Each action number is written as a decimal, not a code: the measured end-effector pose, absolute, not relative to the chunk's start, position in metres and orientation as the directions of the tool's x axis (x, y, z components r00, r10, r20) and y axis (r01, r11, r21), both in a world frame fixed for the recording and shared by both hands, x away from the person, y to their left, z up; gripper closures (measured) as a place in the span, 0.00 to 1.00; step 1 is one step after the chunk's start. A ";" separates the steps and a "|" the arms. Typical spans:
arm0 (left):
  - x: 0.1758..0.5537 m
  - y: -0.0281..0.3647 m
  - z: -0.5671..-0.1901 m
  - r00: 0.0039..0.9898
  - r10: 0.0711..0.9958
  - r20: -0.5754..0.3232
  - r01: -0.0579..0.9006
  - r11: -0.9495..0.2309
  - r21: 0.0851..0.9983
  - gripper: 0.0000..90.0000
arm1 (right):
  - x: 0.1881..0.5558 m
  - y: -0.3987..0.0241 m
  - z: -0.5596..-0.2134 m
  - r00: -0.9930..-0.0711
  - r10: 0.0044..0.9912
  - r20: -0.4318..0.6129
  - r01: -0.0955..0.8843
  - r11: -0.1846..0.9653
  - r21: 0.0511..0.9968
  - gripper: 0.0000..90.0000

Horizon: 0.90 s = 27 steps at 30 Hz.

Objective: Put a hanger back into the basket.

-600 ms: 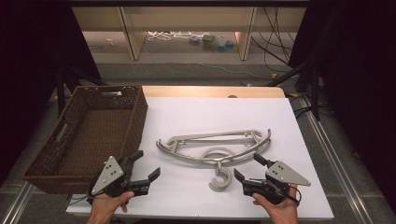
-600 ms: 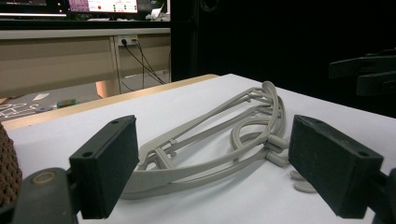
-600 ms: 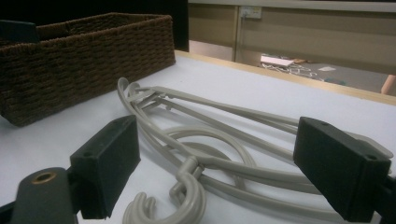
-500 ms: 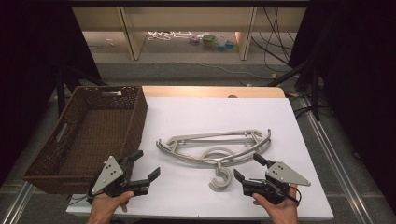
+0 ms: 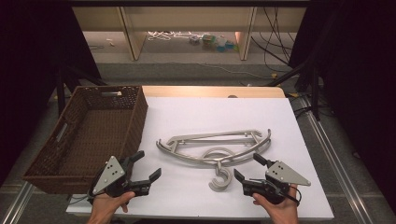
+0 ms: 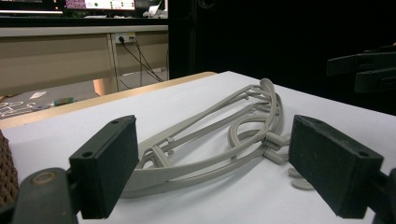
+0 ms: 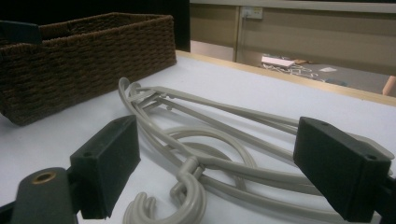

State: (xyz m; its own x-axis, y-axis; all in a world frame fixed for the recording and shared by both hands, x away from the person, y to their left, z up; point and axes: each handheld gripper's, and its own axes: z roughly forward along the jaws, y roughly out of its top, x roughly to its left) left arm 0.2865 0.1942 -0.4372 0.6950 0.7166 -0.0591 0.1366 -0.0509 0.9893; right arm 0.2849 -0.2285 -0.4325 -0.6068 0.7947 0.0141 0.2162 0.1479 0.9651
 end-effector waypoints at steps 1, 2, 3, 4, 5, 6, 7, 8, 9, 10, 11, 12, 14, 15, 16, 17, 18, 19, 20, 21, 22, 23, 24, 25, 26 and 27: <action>0.286 0.194 -0.437 0.696 0.716 -0.060 0.139 -0.053 0.989 0.17 | 0.285 -0.229 -0.432 -0.612 0.791 0.017 0.218 0.148 0.965 0.17; 0.286 0.194 -0.437 0.696 0.715 -0.060 0.141 -0.054 0.989 0.17 | 0.285 -0.229 -0.432 -0.610 0.793 0.016 0.220 0.150 0.964 0.17; 0.287 0.193 -0.437 0.698 0.714 -0.056 0.138 -0.057 0.989 0.17 | 0.285 -0.229 -0.432 -0.609 0.793 0.015 0.220 0.151 0.964 0.17; 0.287 0.193 -0.437 0.699 0.713 -0.056 0.139 -0.059 0.989 0.17 | 0.285 -0.229 -0.432 -0.610 0.792 0.015 0.221 0.151 0.963 0.17; 0.287 0.192 -0.438 0.700 0.712 -0.063 0.144 -0.054 0.988 0.17 | 0.285 -0.230 -0.432 -0.609 0.793 0.016 0.221 0.151 0.963 0.17; 0.287 0.191 -0.438 0.703 0.708 -0.064 0.146 -0.055 0.988 0.17 | 0.285 -0.230 -0.432 -0.609 0.793 0.016 0.221 0.150 0.964 0.17; 0.287 0.191 -0.438 0.703 0.708 -0.064 0.146 -0.055 0.988 0.17 | 0.285 -0.230 -0.431 -0.609 0.793 0.016 0.219 0.149 0.964 0.17; 0.287 0.191 -0.438 0.706 0.706 -0.057 0.145 -0.065 0.987 0.17 | 0.285 -0.230 -0.431 -0.610 0.792 0.016 0.219 0.149 0.964 0.17; 0.287 0.190 -0.438 0.706 0.706 -0.057 0.145 -0.065 0.987 0.17 | 0.285 -0.230 -0.431 -0.612 0.791 0.016 0.217 0.149 0.965 0.17; 0.288 0.190 -0.438 0.706 0.706 -0.057 0.144 -0.065 0.987 0.17 | 0.285 -0.230 -0.431 -0.611 0.792 0.016 0.217 0.148 0.965 0.17; 0.288 0.190 -0.438 0.706 0.706 -0.057 0.144 -0.065 0.987 0.17 | 0.285 -0.230 -0.431 -0.611 0.792 0.016 0.217 0.148 0.965 0.17; 0.289 0.188 -0.438 0.714 0.697 -0.067 0.148 -0.057 0.987 0.17 | 0.286 -0.230 -0.432 -0.611 0.792 0.020 0.212 0.139 0.967 0.17; 0.289 0.186 -0.437 0.717 0.694 -0.064 0.153 -0.067 0.986 0.17 | 0.285 -0.231 -0.431 -0.608 0.793 0.017 0.212 0.141 0.967 0.17; 0.289 0.185 -0.436 0.719 0.692 -0.067 0.154 -0.065 0.986 0.17 | 0.286 -0.231 -0.431 -0.606 0.796 0.016 0.206 0.137 0.969 0.17; 0.289 0.183 -0.436 0.723 0.688 -0.065 0.153 -0.068 0.986 0.17 | 0.285 -0.232 -0.430 -0.599 0.801 0.013 0.218 0.147 0.965 0.17; 0.289 0.183 -0.436 0.723 0.688 -0.065 0.153 -0.068 0.986 0.17 | 0.285 -0.232 -0.430 -0.598 0.801 0.016 0.208 0.136 0.969 0.17; 0.291 0.179 -0.434 0.731 0.681 -0.044 0.148 -0.095 0.984 0.17 | 0.285 -0.233 -0.430 -0.602 0.798 0.015 0.213 0.142 0.967 0.17; 0.291 0.179 -0.434 0.731 0.681 -0.044 0.148 -0.095 0.984 0.17 | 0.285 -0.233 -0.430 -0.600 0.800 0.015 0.210 0.139 0.968 0.17; 0.293 0.175 -0.432 0.736 0.675 -0.046 0.160 -0.107 0.981 0.17 | 0.285 -0.233 -0.429 -0.599 0.801 0.012 0.213 0.145 0.966 0.17; 0.294 0.172 -0.432 0.742 0.668 -0.049 0.165 -0.111 0.980 0.17 | 0.285 -0.234 -0.429 -0.598 0.801 0.010 0.215 0.148 0.965 0.17; 0.295 0.169 -0.431 0.749 0.661 -0.039 0.166 -0.130 0.977 0.17 | 0.285 -0.235 -0.429 -0.595 0.804 0.008 0.208 0.145 0.967 0.17; 0.296 0.166 -0.430 0.756 0.653 -0.029 0.162 -0.145 0.976 0.17 | 0.285 -0.236 -0.428 -0.590 0.807 0.007 0.209 0.145 0.967 0.17; 0.297 0.164 -0.428 0.756 0.654 -0.021 0.167 -0.162 0.973 0.17 | 0.285 -0.237 -0.428 -0.588 0.809 0.004 0.208 0.147 0.967 0.17; 0.298 0.161 -0.427 0.765 0.643 -0.012 0.160 -0.172 0.972 0.17 | 0.285 -0.237 -0.428 -0.585 0.811 0.007 0.214 0.146 0.966 0.17; 0.299 0.159 -0.426 0.768 0.640 -0.005 0.163 -0.189 0.968 0.18 | 0.285 -0.238 -0.427 -0.585 0.811 0.006 0.219 0.150 0.964 0.17; 0.301 0.157 -0.425 0.773 0.634 0.003 0.161 -0.200 0.967 0.18 | 0.286 -0.237 -0.428 -0.586 0.810 0.006 0.214 0.148 0.966 0.17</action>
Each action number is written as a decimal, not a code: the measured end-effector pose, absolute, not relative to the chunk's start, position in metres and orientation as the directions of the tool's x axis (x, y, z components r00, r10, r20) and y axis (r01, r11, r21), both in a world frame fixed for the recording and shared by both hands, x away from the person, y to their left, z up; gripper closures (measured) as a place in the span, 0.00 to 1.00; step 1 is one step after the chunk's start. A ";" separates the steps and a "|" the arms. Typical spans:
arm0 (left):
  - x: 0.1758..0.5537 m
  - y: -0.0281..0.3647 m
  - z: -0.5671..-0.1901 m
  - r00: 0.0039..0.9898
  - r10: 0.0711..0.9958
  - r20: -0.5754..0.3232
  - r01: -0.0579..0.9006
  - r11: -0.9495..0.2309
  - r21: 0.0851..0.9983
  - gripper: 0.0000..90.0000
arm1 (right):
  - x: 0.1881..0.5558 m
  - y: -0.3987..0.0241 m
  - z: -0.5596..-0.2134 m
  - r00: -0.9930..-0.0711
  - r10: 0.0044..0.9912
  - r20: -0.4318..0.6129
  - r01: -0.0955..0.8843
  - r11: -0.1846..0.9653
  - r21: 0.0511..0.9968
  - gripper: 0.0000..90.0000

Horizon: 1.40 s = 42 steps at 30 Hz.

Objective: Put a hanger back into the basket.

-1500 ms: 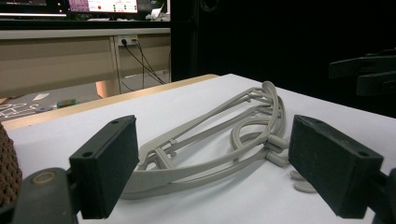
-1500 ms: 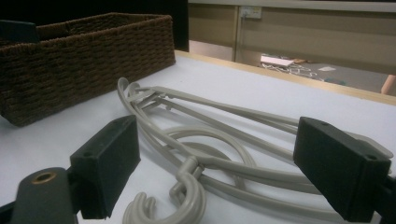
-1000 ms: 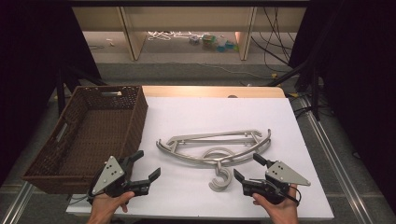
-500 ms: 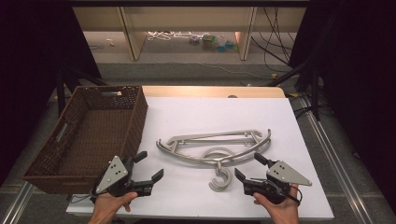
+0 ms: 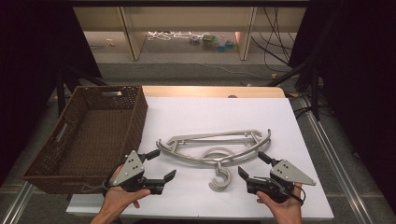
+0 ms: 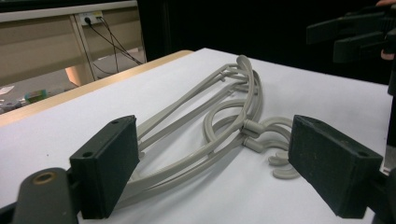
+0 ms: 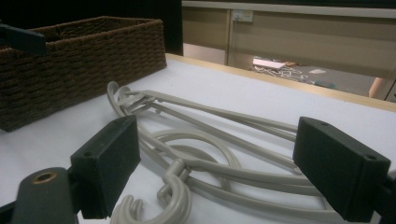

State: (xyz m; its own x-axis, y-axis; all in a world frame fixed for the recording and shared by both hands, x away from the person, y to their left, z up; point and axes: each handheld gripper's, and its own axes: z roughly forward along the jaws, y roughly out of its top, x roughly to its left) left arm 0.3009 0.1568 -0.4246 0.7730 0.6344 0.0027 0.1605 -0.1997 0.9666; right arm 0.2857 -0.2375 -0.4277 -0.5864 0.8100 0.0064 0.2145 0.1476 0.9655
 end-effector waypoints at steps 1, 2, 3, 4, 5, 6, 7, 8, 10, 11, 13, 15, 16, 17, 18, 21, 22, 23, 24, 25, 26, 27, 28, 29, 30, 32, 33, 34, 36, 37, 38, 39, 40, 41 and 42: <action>0.302 0.155 -0.423 0.774 0.634 0.012 0.162 -0.215 0.963 0.18 | 0.286 -0.238 -0.427 -0.585 0.811 0.005 0.214 0.148 0.966 0.17; 0.304 0.153 -0.422 0.778 0.628 0.015 0.162 -0.223 0.961 0.18 | 0.286 -0.238 -0.427 -0.584 0.812 0.003 0.212 0.149 0.966 0.17; 0.306 0.151 -0.421 0.783 0.622 0.008 0.171 -0.227 0.959 0.18 | 0.286 -0.237 -0.428 -0.581 0.814 0.001 0.205 0.146 0.968 0.17; 0.307 0.149 -0.420 0.788 0.616 0.009 0.175 -0.238 0.955 0.18 | 0.285 -0.237 -0.428 -0.586 0.811 0.000 0.215 0.155 0.964 0.17; 0.309 0.147 -0.420 0.793 0.609 0.013 0.173 -0.246 0.954 0.18 | 0.286 -0.237 -0.428 -0.582 0.813 0.001 0.212 0.150 0.966 0.17; 0.311 0.144 -0.419 0.797 0.604 0.023 0.173 -0.264 0.949 0.19 | 0.286 -0.238 -0.428 -0.585 0.811 0.002 0.221 0.157 0.962 0.17; 0.312 0.142 -0.419 0.801 0.597 0.033 0.171 -0.282 0.944 0.19 | 0.286 -0.237 -0.428 -0.585 0.811 0.003 0.215 0.152 0.965 0.17; 0.312 0.142 -0.419 0.801 0.597 0.033 0.171 -0.282 0.944 0.20 | 0.286 -0.237 -0.428 -0.586 0.810 0.001 0.217 0.156 0.964 0.17; 0.318 0.133 -0.419 0.824 0.563 0.064 0.161 -0.340 0.927 0.20 | 0.286 -0.238 -0.428 -0.589 0.808 0.006 0.220 0.153 0.963 0.17; 0.320 0.130 -0.420 0.833 0.549 0.068 0.163 -0.360 0.919 0.20 | 0.287 -0.238 -0.428 -0.589 0.808 0.008 0.217 0.148 0.965 0.17; 0.322 0.127 -0.421 0.838 0.541 0.073 0.167 -0.381 0.909 0.21 | 0.288 -0.239 -0.428 -0.585 0.811 0.001 0.211 0.152 0.966 0.17; 0.332 0.117 -0.423 0.848 0.520 0.104 0.164 -0.443 0.881 0.22 | 0.286 -0.239 -0.427 -0.580 0.814 0.022 0.239 0.145 0.960 0.18; 0.335 0.113 -0.423 0.852 0.514 0.099 0.173 -0.455 0.874 0.22 | 0.286 -0.239 -0.428 -0.578 0.816 0.021 0.236 0.143 0.961 0.17; 0.339 0.109 -0.424 0.857 0.504 0.105 0.173 -0.473 0.864 0.24 | 0.286 -0.239 -0.428 -0.580 0.814 0.022 0.238 0.143 0.961 0.17; 0.343 0.105 -0.425 0.861 0.496 0.112 0.172 -0.491 0.854 0.25 | 0.286 -0.239 -0.427 -0.580 0.814 0.024 0.240 0.143 0.960 0.18; 0.354 0.096 -0.430 0.878 0.464 0.119 0.180 -0.550 0.815 0.26 | 0.286 -0.239 -0.428 -0.583 0.812 0.022 0.239 0.146 0.960 0.18; 0.357 0.094 -0.431 0.879 0.456 0.137 0.175 -0.578 0.797 0.26 | 0.286 -0.239 -0.428 -0.584 0.812 0.023 0.238 0.144 0.960 0.18; 0.360 0.093 -0.433 0.883 0.450 0.134 0.179 -0.587 0.790 0.26 | 0.286 -0.239 -0.427 -0.584 0.812 0.022 0.237 0.144 0.961 0.18; 0.362 0.092 -0.435 0.885 0.446 0.138 0.181 -0.601 0.779 0.27 | 0.287 -0.238 -0.428 -0.587 0.809 0.033 0.229 0.127 0.965 0.18; 0.364 0.091 -0.437 0.880 0.451 0.149 0.183 -0.612 0.770 0.28 | 0.287 -0.238 -0.428 -0.587 0.809 0.032 0.226 0.126 0.966 0.18; 0.367 0.090 -0.439 0.881 0.446 0.159 0.179 -0.624 0.760 0.29 | 0.287 -0.239 -0.428 -0.585 0.810 0.033 0.230 0.127 0.965 0.18; 0.368 0.089 -0.440 0.885 0.438 0.156 0.180 -0.632 0.753 0.29 | 0.287 -0.240 -0.428 -0.582 0.813 0.026 0.237 0.139 0.961 0.18; 0.368 0.089 -0.440 0.885 0.438 0.156 0.180 -0.632 0.753 0.29 | 0.287 -0.240 -0.428 -0.582 0.813 0.026 0.237 0.139 0.961 0.18; 0.372 0.086 -0.443 0.886 0.432 0.169 0.174 -0.647 0.743 0.29 | 0.287 -0.240 -0.428 -0.581 0.814 0.027 0.237 0.137 0.962 0.18; 0.372 0.086 -0.443 0.886 0.432 0.169 0.174 -0.647 0.743 0.29 | 0.287 -0.240 -0.427 -0.583 0.812 0.025 0.241 0.144 0.960 0.18; 0.376 0.081 -0.446 0.895 0.410 0.177 0.168 -0.676 0.718 0.32 | 0.288 -0.240 -0.428 -0.576 0.817 0.023 0.237 0.140 0.962 0.18; 0.377 0.079 -0.448 0.899 0.400 0.177 0.166 -0.686 0.709 0.32 | 0.288 -0.240 -0.428 -0.577 0.816 0.025 0.239 0.140 0.961 0.18; 0.378 0.077 -0.449 0.903 0.387 0.185 0.157 -0.699 0.698 0.33 | 0.288 -0.239 -0.428 -0.577 0.816 0.023 0.238 0.141 0.961 0.18; 0.380 0.073 -0.452 0.902 0.380 0.205 0.144 -0.712 0.687 0.35 | 0.288 -0.239 -0.428 -0.579 0.815 0.019 0.235 0.144 0.961 0.18; 0.381 0.071 -0.452 0.905 0.372 0.205 0.141 -0.718 0.681 0.36 | 0.288 -0.239 -0.428 -0.582 0.813 0.020 0.238 0.147 0.960 0.18; 0.382 0.069 -0.452 0.909 0.361 0.207 0.134 -0.725 0.676 0.39 | 0.289 -0.239 -0.429 -0.588 0.808 0.032 0.241 0.138 0.961 0.18; 0.383 0.067 -0.453 0.909 0.358 0.211 0.132 -0.731 0.670 0.41 | 0.289 -0.239 -0.428 -0.589 0.808 0.030 0.243 0.141 0.960 0.18; 0.385 0.065 -0.453 0.910 0.352 0.217 0.128 -0.738 0.663 0.41 | 0.289 -0.239 -0.428 -0.588 0.809 0.027 0.244 0.145 0.959 0.18; 0.387 0.064 -0.454 0.914 0.343 0.215 0.126 -0.745 0.655 0.42 | 0.289 -0.240 -0.428 -0.585 0.811 0.021 0.242 0.149 0.959 0.18; 0.389 0.063 -0.454 0.917 0.338 0.213 0.125 -0.749 0.651 0.45 | 0.289 -0.239 -0.428 -0.589 0.808 0.025 0.239 0.145 0.960 0.18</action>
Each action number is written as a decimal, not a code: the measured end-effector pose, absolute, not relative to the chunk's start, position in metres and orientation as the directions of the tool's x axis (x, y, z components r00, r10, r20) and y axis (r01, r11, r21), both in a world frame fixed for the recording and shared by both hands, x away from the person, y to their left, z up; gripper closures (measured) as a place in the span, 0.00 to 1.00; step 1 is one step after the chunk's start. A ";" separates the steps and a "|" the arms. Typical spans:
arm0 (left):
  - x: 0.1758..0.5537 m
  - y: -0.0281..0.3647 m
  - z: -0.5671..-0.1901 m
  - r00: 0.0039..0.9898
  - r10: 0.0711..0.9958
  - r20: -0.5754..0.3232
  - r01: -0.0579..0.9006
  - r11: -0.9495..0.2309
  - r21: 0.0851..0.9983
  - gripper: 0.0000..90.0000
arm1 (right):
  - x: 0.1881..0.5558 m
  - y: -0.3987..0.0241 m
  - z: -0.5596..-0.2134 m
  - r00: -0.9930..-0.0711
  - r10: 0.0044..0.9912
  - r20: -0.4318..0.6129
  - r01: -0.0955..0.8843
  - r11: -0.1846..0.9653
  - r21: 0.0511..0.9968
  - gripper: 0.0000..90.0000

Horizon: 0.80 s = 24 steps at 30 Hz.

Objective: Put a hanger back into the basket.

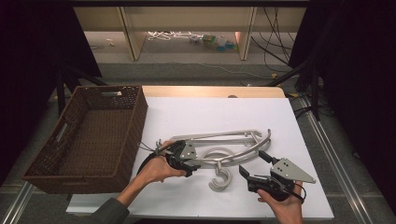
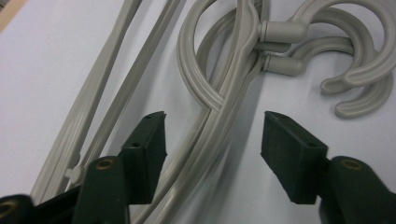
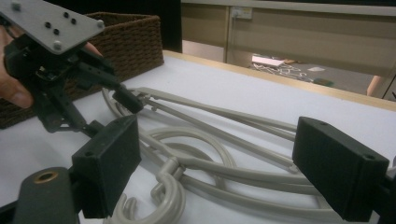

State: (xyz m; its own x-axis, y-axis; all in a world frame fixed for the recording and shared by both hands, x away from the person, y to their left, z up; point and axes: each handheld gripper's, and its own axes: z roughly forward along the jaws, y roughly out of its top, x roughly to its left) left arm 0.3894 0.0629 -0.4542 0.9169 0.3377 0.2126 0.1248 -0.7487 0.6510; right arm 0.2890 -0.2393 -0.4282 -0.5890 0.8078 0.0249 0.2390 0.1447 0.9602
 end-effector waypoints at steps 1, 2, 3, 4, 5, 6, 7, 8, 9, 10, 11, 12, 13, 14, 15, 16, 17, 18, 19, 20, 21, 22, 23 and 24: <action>0.391 0.062 -0.455 0.917 0.338 0.212 0.126 -0.749 0.650 0.45 | 0.289 -0.240 -0.429 -0.591 0.806 0.028 0.242 0.144 0.960 0.18; 0.393 0.061 -0.456 0.919 0.332 0.212 0.124 -0.755 0.643 0.46 | 0.289 -0.240 -0.428 -0.584 0.811 0.024 0.248 0.151 0.957 0.18; 0.395 0.060 -0.457 0.922 0.325 0.209 0.124 -0.760 0.638 0.49 | 0.289 -0.239 -0.428 -0.590 0.807 0.031 0.243 0.141 0.960 0.18; 0.396 0.059 -0.459 0.924 0.319 0.209 0.121 -0.766 0.632 0.50 | 0.289 -0.239 -0.428 -0.589 0.807 0.032 0.242 0.138 0.960 0.18; 0.397 0.059 -0.460 0.926 0.312 0.214 0.115 -0.771 0.626 0.50 | 0.289 -0.239 -0.428 -0.590 0.807 0.031 0.241 0.139 0.961 0.18; 0.398 0.058 -0.461 0.926 0.311 0.215 0.116 -0.776 0.620 0.52 | 0.289 -0.240 -0.428 -0.592 0.806 0.026 0.241 0.146 0.959 0.18; 0.400 0.057 -0.462 0.927 0.307 0.216 0.114 -0.779 0.616 0.54 | 0.289 -0.240 -0.428 -0.579 0.815 0.021 0.240 0.146 0.960 0.18; 0.401 0.057 -0.463 0.928 0.305 0.215 0.116 -0.782 0.612 0.55 | 0.289 -0.240 -0.428 -0.579 0.815 0.021 0.241 0.147 0.959 0.18; 0.402 0.056 -0.465 0.928 0.301 0.218 0.111 -0.784 0.611 0.56 | 0.290 -0.239 -0.429 -0.588 0.808 0.032 0.236 0.133 0.963 0.18; 0.402 0.056 -0.465 0.928 0.301 0.218 0.111 -0.784 0.611 0.59 | 0.290 -0.239 -0.429 -0.588 0.808 0.032 0.236 0.133 0.963 0.18; 0.403 0.054 -0.468 0.934 0.290 0.207 0.113 -0.791 0.601 0.59 | 0.290 -0.239 -0.428 -0.585 0.811 0.024 0.240 0.144 0.960 0.19; 0.404 0.054 -0.470 0.935 0.282 0.216 0.103 -0.798 0.593 0.59 | 0.289 -0.240 -0.428 -0.582 0.813 0.020 0.252 0.157 0.955 0.19; 0.404 0.053 -0.471 0.934 0.276 0.226 0.097 -0.805 0.585 0.61 | 0.289 -0.240 -0.428 -0.581 0.814 0.022 0.254 0.156 0.955 0.19; 0.404 0.053 -0.471 0.934 0.276 0.226 0.097 -0.805 0.585 0.64 | 0.289 -0.240 -0.428 -0.581 0.814 0.022 0.254 0.156 0.955 0.19; 0.406 0.052 -0.473 0.935 0.272 0.229 0.089 -0.803 0.589 0.67 | 0.291 -0.239 -0.429 -0.585 0.810 0.028 0.236 0.137 0.962 0.19; 0.407 0.052 -0.472 0.937 0.271 0.221 0.091 -0.800 0.593 0.67 | 0.291 -0.239 -0.429 -0.586 0.810 0.028 0.236 0.138 0.962 0.19; 0.407 0.053 -0.471 0.936 0.271 0.225 0.087 -0.797 0.598 0.68 | 0.290 -0.240 -0.428 -0.580 0.814 0.023 0.246 0.149 0.958 0.19; 0.407 0.054 -0.470 0.938 0.265 0.224 0.082 -0.796 0.599 0.70 | 0.290 -0.240 -0.428 -0.580 0.814 0.022 0.247 0.150 0.957 0.19; 0.406 0.054 -0.469 0.938 0.258 0.232 0.071 -0.797 0.599 0.72 | 0.290 -0.240 -0.428 -0.582 0.813 0.025 0.247 0.148 0.958 0.19; 0.406 0.055 -0.468 0.938 0.252 0.238 0.061 -0.796 0.602 0.74 | 0.290 -0.239 -0.428 -0.587 0.809 0.031 0.241 0.138 0.961 0.19; 0.406 0.055 -0.467 0.940 0.242 0.241 0.052 -0.799 0.599 0.76 | 0.291 -0.239 -0.428 -0.587 0.809 0.030 0.241 0.139 0.961 0.19; 0.406 0.055 -0.467 0.940 0.242 0.241 0.052 -0.799 0.599 0.79 | 0.290 -0.240 -0.428 -0.585 0.810 0.029 0.247 0.144 0.958 0.19; 0.407 0.055 -0.466 0.938 0.221 0.268 0.024 -0.812 0.583 0.80 | 0.290 -0.240 -0.428 -0.585 0.810 0.030 0.248 0.143 0.958 0.19; 0.406 0.055 -0.467 0.937 0.210 0.279 0.009 -0.813 0.582 0.81 | 0.290 -0.240 -0.428 -0.582 0.813 0.025 0.247 0.148 0.958 0.19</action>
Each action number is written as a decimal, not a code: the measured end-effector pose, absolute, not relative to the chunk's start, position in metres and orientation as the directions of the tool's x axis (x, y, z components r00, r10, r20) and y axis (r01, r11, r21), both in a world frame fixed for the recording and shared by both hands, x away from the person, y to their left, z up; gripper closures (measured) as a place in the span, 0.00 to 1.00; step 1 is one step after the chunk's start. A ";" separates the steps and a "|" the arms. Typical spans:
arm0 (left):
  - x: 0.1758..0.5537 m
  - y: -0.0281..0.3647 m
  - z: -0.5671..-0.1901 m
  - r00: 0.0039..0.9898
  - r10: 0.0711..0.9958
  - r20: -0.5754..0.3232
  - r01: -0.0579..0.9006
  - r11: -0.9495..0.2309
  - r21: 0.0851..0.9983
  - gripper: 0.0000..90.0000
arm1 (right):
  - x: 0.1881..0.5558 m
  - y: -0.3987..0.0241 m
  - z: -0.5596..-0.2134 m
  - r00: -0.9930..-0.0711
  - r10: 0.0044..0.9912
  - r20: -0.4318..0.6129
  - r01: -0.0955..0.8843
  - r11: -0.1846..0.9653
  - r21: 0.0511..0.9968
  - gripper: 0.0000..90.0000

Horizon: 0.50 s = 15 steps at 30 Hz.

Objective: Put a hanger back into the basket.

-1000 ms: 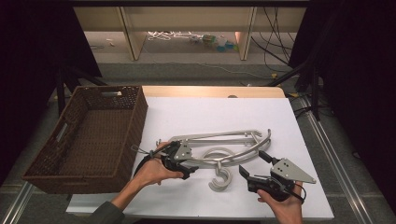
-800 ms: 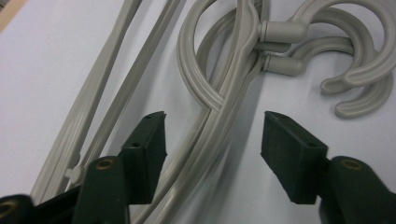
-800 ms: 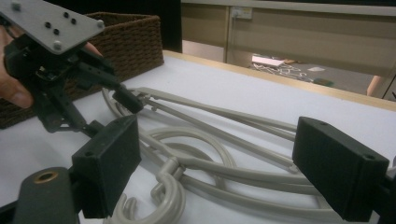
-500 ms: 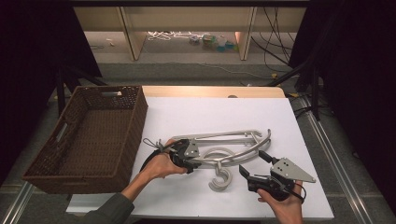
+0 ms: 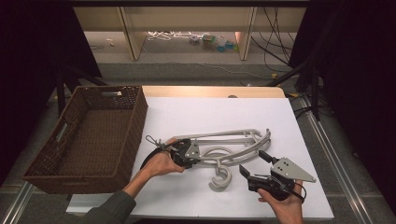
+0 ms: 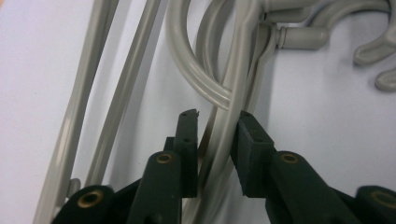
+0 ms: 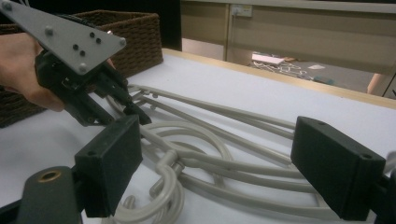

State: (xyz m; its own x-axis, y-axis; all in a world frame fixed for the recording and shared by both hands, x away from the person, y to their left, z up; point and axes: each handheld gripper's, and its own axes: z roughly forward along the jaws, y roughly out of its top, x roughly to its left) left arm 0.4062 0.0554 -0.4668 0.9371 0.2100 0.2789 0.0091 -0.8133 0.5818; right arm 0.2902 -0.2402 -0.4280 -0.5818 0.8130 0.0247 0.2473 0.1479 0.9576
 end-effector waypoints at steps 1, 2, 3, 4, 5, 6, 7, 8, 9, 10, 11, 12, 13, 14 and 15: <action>0.405 0.055 -0.467 0.933 0.200 0.299 -0.011 -0.816 0.578 0.83 | 0.290 -0.240 -0.428 -0.585 0.810 0.030 0.247 0.143 0.958 0.19; 0.406 0.056 -0.466 0.935 0.187 0.303 -0.021 -0.821 0.571 0.83 | 0.290 -0.240 -0.428 -0.585 0.810 0.029 0.246 0.144 0.959 0.19; 0.406 0.056 -0.465 0.934 0.171 0.315 -0.037 -0.828 0.559 0.84 | 0.290 -0.240 -0.428 -0.586 0.810 0.029 0.246 0.143 0.959 0.19; 0.406 0.056 -0.465 0.933 0.165 0.320 -0.045 -0.827 0.560 0.84 | 0.290 -0.240 -0.428 -0.586 0.810 0.031 0.249 0.144 0.958 0.19; 0.405 0.056 -0.464 0.934 0.163 0.319 -0.047 -0.826 0.561 0.85 | 0.290 -0.240 -0.428 -0.584 0.811 0.026 0.248 0.148 0.958 0.19; 0.405 0.056 -0.464 0.933 0.159 0.322 -0.054 -0.823 0.565 0.86 | 0.290 -0.240 -0.428 -0.584 0.811 0.029 0.246 0.143 0.959 0.19; 0.405 0.057 -0.463 0.933 0.171 0.318 -0.047 -0.815 0.577 0.87 | 0.290 -0.241 -0.427 -0.585 0.811 0.021 0.248 0.155 0.956 0.19; 0.406 0.058 -0.461 0.934 0.167 0.317 -0.052 -0.811 0.582 0.87 | 0.290 -0.242 -0.427 -0.586 0.810 0.019 0.248 0.157 0.956 0.19; 0.407 0.059 -0.460 0.933 0.184 0.308 -0.041 -0.797 0.603 0.87 | 0.290 -0.242 -0.427 -0.586 0.810 0.019 0.250 0.158 0.955 0.19; 0.407 0.060 -0.457 0.931 0.189 0.311 -0.044 -0.790 0.612 0.89 | 0.290 -0.243 -0.427 -0.582 0.813 0.021 0.249 0.154 0.956 0.19; 0.407 0.061 -0.455 0.929 0.193 0.315 -0.044 -0.790 0.611 0.90 | 0.290 -0.242 -0.427 -0.585 0.810 0.030 0.248 0.144 0.958 0.19; 0.407 0.062 -0.454 0.927 0.195 0.319 -0.043 -0.793 0.608 0.90 | 0.290 -0.243 -0.427 -0.584 0.812 0.027 0.246 0.145 0.958 0.20; 0.407 0.063 -0.452 0.927 0.191 0.324 -0.049 -0.793 0.607 0.90 | 0.291 -0.242 -0.427 -0.583 0.812 0.028 0.242 0.141 0.960 0.19; 0.407 0.064 -0.451 0.930 0.195 0.311 -0.040 -0.788 0.615 0.90 | 0.291 -0.242 -0.427 -0.582 0.813 0.026 0.241 0.142 0.960 0.20; 0.407 0.064 -0.451 0.930 0.196 0.311 -0.040 -0.786 0.617 0.90 | 0.291 -0.243 -0.427 -0.577 0.816 0.018 0.242 0.150 0.959 0.20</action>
